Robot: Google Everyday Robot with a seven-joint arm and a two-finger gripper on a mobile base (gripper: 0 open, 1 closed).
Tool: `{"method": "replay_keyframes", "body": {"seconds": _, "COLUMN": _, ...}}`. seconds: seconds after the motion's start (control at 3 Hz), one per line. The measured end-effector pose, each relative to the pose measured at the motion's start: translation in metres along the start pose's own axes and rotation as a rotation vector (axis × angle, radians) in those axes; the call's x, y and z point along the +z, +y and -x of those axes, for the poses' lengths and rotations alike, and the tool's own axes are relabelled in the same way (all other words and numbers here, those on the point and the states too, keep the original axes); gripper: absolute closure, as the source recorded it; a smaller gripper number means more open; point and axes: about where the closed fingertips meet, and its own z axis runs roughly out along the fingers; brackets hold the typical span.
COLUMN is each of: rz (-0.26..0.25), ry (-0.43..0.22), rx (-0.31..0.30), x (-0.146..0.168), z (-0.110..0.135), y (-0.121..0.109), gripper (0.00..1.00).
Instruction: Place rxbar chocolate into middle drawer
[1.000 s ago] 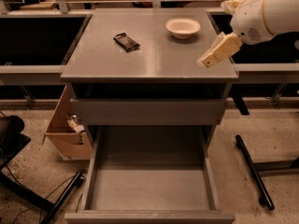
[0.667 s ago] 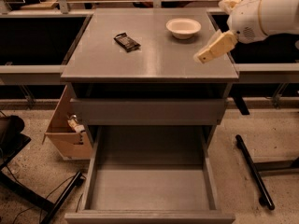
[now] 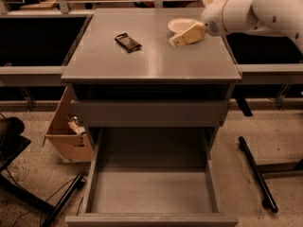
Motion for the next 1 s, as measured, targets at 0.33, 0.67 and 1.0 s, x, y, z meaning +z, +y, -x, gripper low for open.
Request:
{"method": "replay_keyframes", "body": {"seconds": 0.33, "rz": -0.042, "ry": 0.025, "rx": 0.100, "x": 0.062, "z": -0.003, "y": -0.013, "gripper": 0.00}}
{"method": "replay_keyframes", "body": {"seconds": 0.67, "rz": -0.032, "ry": 0.070, "rx": 0.183, "x": 0.123, "z": -0.011, "y": -0.019, "gripper": 0.00}}
{"method": "replay_keyframes", "body": {"seconds": 1.0, "rz": 0.017, "ry": 0.090, "rx": 0.216, "x": 0.173, "z": -0.010, "y": -0.016, "gripper": 0.00}}
